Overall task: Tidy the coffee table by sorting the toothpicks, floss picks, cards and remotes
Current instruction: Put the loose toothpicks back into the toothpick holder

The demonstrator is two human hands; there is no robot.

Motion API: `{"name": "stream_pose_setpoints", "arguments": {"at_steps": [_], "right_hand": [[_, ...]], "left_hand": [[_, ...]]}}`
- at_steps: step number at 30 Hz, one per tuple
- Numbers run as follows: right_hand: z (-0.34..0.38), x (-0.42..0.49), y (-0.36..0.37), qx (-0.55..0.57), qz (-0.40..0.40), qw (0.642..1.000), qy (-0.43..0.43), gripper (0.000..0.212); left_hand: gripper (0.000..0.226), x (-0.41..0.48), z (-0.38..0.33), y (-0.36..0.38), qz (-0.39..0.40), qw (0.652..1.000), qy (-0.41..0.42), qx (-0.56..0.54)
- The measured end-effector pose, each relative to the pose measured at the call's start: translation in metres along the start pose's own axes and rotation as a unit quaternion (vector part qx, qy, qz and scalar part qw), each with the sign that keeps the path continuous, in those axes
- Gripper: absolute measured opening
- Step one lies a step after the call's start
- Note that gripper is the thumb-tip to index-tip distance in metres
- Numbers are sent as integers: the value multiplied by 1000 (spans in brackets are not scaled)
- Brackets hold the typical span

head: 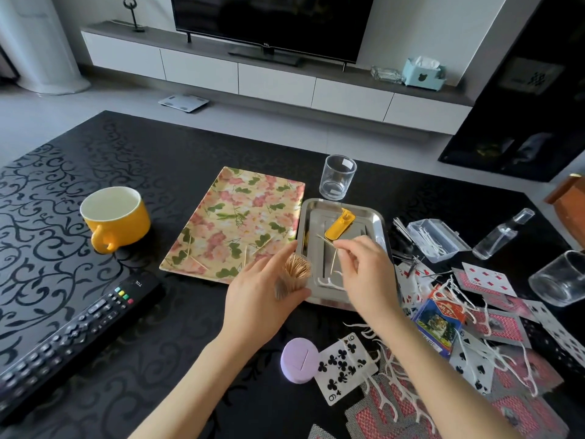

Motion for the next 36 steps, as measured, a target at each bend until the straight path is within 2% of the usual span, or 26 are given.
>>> {"name": "stream_pose_setpoints", "arguments": {"at_steps": [3, 5, 10, 14, 16, 19, 23, 27, 29, 31, 33, 36], "right_hand": [[-56, 30, 11, -136, 57, 981, 125, 25], [-72, 43, 24, -177, 103, 966, 156, 32], [-82, 55, 42, -173, 116, 954, 217, 20], [-93, 56, 33, -187, 96, 942, 263, 36], [-93, 54, 21, -205, 69, 934, 285, 28], [-87, 48, 23, -192, 94, 927, 309, 23], [-79, 41, 42, -232, 164, 910, 302, 26], [-75, 41, 53, -259, 224, 887, 310, 33], [-73, 44, 56, -276, 227, 886, 296, 28], [-75, 46, 59, -264, 223, 895, 281, 30], [-79, 46, 58, -209, 211, 909, 292, 31], [-71, 45, 47, -14, 131, 935, 328, 30]], "left_hand": [[86, 2, 7, -1, 25, 998, -49, -10], [85, 2, 10, 0, 30, 997, -71, -16], [66, 5, 17, 2, 31, 995, -93, -24], [64, 6, 20, -1, 20, 994, -104, -36], [65, 7, 21, -2, 19, 993, -111, -39], [65, 7, 20, -4, 15, 993, -111, -38], [63, 6, 16, -9, -11, 996, -89, -2], [55, 4, 2, -19, -106, 988, 22, 109], [54, 2, -1, -19, -122, 980, 53, 147], [55, 4, 5, -17, -93, 987, 17, 128], [61, 6, 14, -14, -35, 996, -62, 59], [64, 4, 21, -3, 42, 991, -125, -29]]}}
Point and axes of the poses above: each hand's wrist, its own x-axis towards the middle knuckle, its own y-axis out of the palm, z = x × y, the point moved 8 cm from there along x, towards the middle knuckle, and after that the axes turned 12 degrees about x, right-handed, at the moved point
